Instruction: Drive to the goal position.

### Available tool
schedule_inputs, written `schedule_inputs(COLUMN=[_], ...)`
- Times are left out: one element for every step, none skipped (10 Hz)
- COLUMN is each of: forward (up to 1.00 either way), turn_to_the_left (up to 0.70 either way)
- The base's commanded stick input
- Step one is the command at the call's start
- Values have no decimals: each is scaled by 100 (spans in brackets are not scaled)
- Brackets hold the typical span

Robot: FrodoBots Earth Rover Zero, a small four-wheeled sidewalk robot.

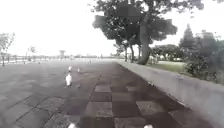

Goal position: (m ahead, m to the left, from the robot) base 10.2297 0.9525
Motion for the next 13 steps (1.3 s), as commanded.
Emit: schedule_inputs(forward=[100,100,100,100,100,100,100,100,100,100,100,100,100], turn_to_the_left=[0,0,0,0,0,0,0,0,0,0,0,0,0])
